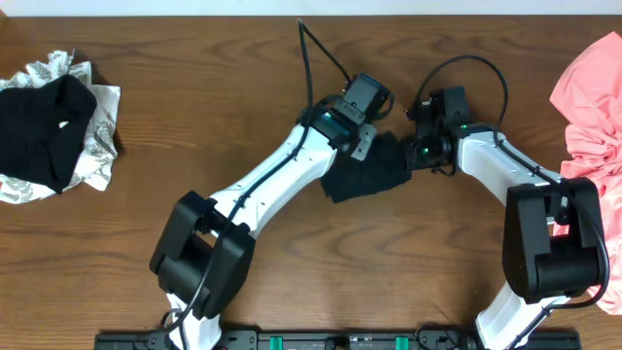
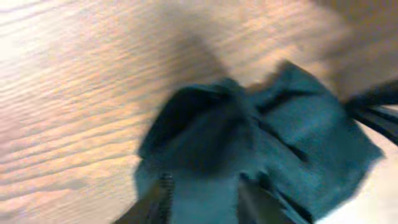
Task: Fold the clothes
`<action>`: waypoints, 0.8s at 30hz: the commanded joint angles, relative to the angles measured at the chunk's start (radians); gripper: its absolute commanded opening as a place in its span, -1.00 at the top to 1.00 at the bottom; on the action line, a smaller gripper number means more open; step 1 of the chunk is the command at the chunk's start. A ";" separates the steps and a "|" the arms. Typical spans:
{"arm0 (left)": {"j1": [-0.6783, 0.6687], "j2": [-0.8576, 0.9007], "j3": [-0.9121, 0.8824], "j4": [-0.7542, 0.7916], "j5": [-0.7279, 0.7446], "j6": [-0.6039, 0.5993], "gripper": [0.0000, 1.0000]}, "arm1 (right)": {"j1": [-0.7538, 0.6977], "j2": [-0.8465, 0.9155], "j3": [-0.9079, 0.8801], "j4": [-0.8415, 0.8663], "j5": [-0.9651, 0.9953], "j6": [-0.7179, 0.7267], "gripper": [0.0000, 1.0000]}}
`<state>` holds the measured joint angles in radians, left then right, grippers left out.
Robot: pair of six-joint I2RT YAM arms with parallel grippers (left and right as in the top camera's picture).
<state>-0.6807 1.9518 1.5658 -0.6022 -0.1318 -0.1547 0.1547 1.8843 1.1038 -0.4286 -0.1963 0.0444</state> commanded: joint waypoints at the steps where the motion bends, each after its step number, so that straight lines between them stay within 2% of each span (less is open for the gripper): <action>1: 0.006 -0.007 0.011 0.001 -0.067 -0.049 0.09 | 0.008 -0.001 -0.007 -0.001 0.005 -0.002 0.89; 17: 0.006 0.129 0.009 0.044 -0.056 -0.050 0.08 | 0.009 -0.001 -0.007 -0.006 0.005 -0.010 0.88; 21: 0.006 0.138 0.009 0.082 0.067 -0.051 0.08 | 0.009 -0.001 -0.007 -0.005 0.005 -0.010 0.88; 24: 0.004 0.147 0.009 0.104 0.150 -0.097 0.08 | 0.009 -0.001 -0.007 -0.006 0.005 -0.017 0.88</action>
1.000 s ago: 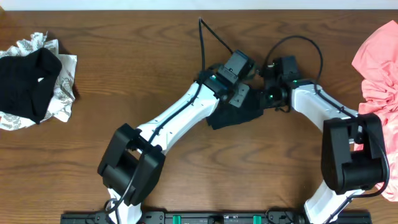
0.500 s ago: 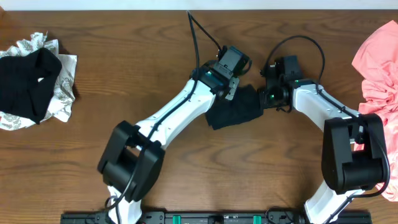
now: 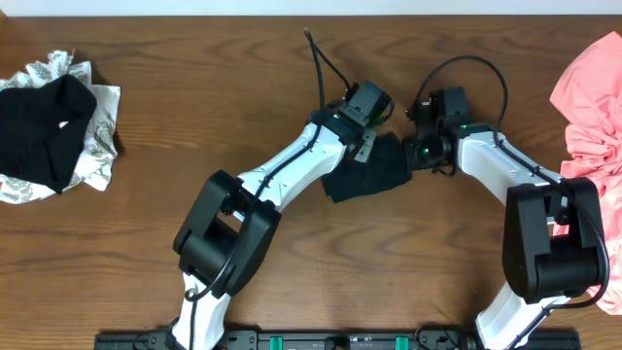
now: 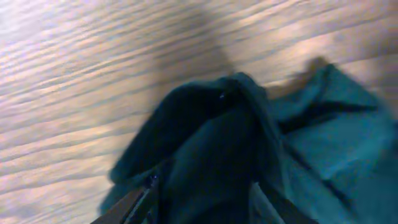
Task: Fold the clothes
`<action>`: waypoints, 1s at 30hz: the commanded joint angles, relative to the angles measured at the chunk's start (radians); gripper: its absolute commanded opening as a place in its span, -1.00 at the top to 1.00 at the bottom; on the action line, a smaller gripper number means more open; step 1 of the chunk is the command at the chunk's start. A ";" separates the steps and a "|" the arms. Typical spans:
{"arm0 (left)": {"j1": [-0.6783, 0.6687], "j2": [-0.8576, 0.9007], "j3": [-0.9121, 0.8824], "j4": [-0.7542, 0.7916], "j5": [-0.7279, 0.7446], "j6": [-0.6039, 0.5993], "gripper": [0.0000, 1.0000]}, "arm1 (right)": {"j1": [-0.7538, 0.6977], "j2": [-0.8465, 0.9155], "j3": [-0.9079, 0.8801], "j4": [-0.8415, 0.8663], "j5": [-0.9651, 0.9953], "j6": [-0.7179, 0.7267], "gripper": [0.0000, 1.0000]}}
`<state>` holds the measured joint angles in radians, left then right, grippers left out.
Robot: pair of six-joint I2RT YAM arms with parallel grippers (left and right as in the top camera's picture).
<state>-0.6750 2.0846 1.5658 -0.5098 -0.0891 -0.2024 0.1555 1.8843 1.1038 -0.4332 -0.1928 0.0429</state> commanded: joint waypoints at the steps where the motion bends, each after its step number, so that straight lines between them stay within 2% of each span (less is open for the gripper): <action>1: -0.003 0.015 0.009 0.014 0.116 -0.066 0.08 | 0.008 -0.001 -0.007 -0.001 0.002 -0.016 0.87; 9: -0.036 0.035 0.009 0.016 0.120 -0.073 0.08 | 0.008 -0.001 -0.007 0.000 0.002 -0.015 0.86; 17: -0.065 0.133 0.009 0.028 0.134 -0.072 0.07 | 0.008 -0.001 -0.007 0.000 0.002 -0.015 0.80; 20: -0.063 0.129 0.010 0.030 0.130 -0.050 -0.03 | 0.008 -0.001 -0.007 0.000 0.002 -0.015 0.77; 22: -0.059 0.114 0.017 0.029 0.130 -0.019 -0.11 | 0.008 -0.001 -0.007 0.002 0.002 -0.015 0.68; 24: -0.055 0.089 0.028 0.026 0.130 -0.004 -0.16 | 0.008 -0.001 -0.007 0.003 0.002 -0.015 0.42; 25: -0.053 0.073 0.035 0.025 0.130 -0.004 -0.17 | 0.008 -0.001 -0.007 0.005 0.002 -0.018 0.15; 26: -0.051 0.054 0.039 0.025 0.130 -0.005 -0.18 | 0.008 -0.001 -0.007 0.006 0.002 -0.025 -0.31; 27: -0.050 0.029 0.041 0.026 0.130 -0.005 -0.19 | 0.007 -0.001 -0.007 0.007 0.002 -0.031 -0.60; 28: -0.050 0.005 0.042 0.026 0.130 -0.005 -0.20 | 0.006 -0.002 -0.006 0.009 0.002 -0.046 -0.78; 30: -0.050 -0.041 0.042 0.026 0.130 -0.005 -0.22 | 0.005 -0.008 -0.005 0.011 0.002 -0.067 -0.95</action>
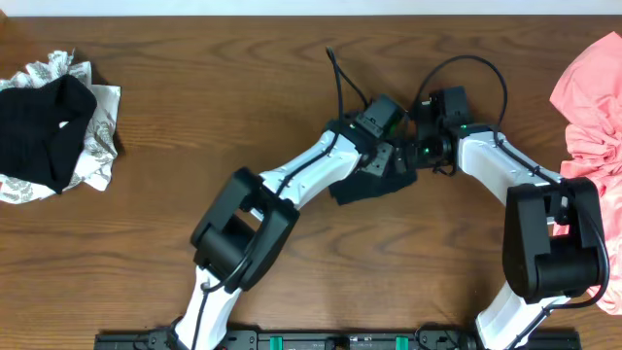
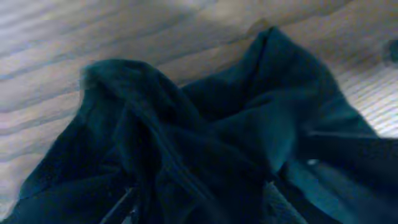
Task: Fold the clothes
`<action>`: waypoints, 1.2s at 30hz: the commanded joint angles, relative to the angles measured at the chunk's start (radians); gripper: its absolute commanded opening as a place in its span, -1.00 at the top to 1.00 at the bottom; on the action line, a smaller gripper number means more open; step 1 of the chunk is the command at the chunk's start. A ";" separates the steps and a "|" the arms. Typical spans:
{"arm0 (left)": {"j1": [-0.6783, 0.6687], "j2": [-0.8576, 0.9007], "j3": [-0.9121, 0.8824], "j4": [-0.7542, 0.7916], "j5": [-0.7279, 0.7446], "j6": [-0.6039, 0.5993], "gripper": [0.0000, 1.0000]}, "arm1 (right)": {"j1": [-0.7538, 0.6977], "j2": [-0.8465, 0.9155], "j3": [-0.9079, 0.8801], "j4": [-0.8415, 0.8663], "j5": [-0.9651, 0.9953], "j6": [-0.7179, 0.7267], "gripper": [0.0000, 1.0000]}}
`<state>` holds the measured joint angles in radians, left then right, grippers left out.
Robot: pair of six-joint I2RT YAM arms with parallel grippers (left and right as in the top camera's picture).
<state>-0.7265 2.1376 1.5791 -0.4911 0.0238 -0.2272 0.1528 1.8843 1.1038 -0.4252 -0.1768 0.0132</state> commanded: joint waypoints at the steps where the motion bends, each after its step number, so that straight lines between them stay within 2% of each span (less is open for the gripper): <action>1: 0.002 -0.120 0.028 0.007 0.017 0.020 -0.25 | 0.004 -0.017 -0.003 0.003 -0.014 -0.037 -0.98; 9: 0.002 -0.175 0.027 -0.082 0.016 0.014 -0.35 | -0.013 -0.130 -0.003 -0.040 0.060 -0.028 -0.99; 13: 0.002 -0.162 0.003 -0.145 0.010 -0.041 -0.34 | -0.030 -0.153 -0.003 -0.081 0.180 0.031 -0.99; 19: 0.001 -0.117 -0.048 -0.159 0.010 -0.101 -0.32 | -0.059 -0.149 -0.003 -0.101 0.196 0.047 -0.98; 29: -0.023 -0.013 -0.053 -0.169 0.010 -0.104 -0.31 | -0.069 -0.148 -0.003 -0.109 0.204 0.046 -0.98; 36: -0.020 -0.040 0.001 -0.205 -0.021 -0.065 -0.31 | -0.069 -0.148 -0.003 -0.109 0.203 0.046 -0.99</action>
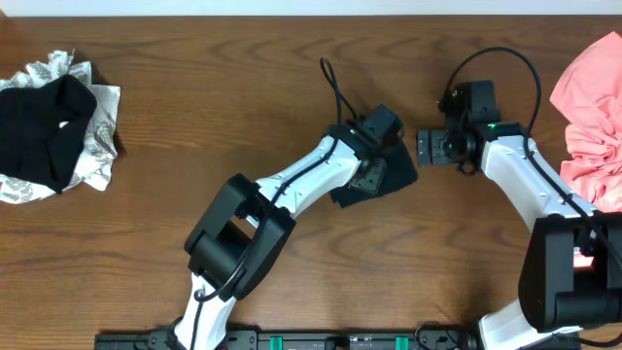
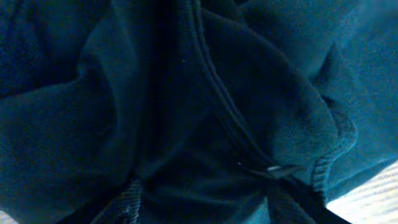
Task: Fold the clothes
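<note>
A dark teal garment (image 1: 392, 177) lies bunched on the wooden table (image 1: 224, 87), just right of centre. My left gripper (image 1: 374, 163) is down on its left part. In the left wrist view the garment (image 2: 186, 93) fills the frame, with a seam running across it. The left gripper (image 2: 211, 208) has its fingers (image 2: 132, 198) set wide apart, sunk in the folds, so it looks open. My right gripper (image 1: 425, 148) sits just right of the garment, off the cloth, its jaws apart and nothing in them.
A black garment (image 1: 44, 122) lies on a white patterned cloth (image 1: 97, 146) at the far left edge. A pink garment (image 1: 588, 97) is heaped at the far right edge, beside the right arm's base. Cables loop above both wrists.
My right gripper has let go of the garment's right edge and now sits a little to the right of it. The left gripper is lower on the cloth, its fingers wider apart.
At first my left gripper held a fold at the garment's upper left while the right gripper held its right edge. The left gripper was then further right at each moment, with the cloth doubled over. Now the garment is a tighter bunch and the right gripper is off it.
</note>
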`<action>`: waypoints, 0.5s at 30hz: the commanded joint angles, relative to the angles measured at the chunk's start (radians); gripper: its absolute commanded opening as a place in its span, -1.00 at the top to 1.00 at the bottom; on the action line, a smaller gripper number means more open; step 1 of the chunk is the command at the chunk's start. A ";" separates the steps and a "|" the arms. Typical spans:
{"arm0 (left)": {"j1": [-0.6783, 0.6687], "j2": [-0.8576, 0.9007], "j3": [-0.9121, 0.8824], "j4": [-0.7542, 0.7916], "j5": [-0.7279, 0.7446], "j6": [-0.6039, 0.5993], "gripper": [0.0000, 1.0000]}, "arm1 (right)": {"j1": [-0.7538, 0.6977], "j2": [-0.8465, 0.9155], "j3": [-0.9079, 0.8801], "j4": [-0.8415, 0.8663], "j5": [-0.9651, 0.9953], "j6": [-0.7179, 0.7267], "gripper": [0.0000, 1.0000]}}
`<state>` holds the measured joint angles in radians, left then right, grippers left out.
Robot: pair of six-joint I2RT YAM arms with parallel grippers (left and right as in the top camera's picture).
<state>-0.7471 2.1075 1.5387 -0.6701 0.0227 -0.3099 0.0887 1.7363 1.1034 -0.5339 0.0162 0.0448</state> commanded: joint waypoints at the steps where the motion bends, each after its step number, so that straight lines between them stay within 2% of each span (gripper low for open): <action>1: 0.000 -0.021 0.055 -0.041 -0.040 0.023 -0.31 | -0.005 0.000 -0.003 -0.001 0.011 0.014 -0.99; 5: -0.001 -0.079 0.089 -0.086 -0.106 0.048 -0.32 | -0.007 0.000 -0.003 -0.008 0.011 0.038 -0.99; 9: -0.003 -0.136 0.091 -0.116 -0.114 0.104 -0.33 | -0.027 0.000 -0.003 -0.019 0.024 0.057 -0.99; 15: -0.041 -0.144 0.078 -0.145 -0.114 0.259 -0.33 | -0.126 0.000 -0.003 -0.066 0.059 0.149 -0.99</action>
<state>-0.7609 1.9625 1.6150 -0.8055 -0.0711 -0.1719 0.0185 1.7363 1.1034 -0.5907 0.0452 0.1242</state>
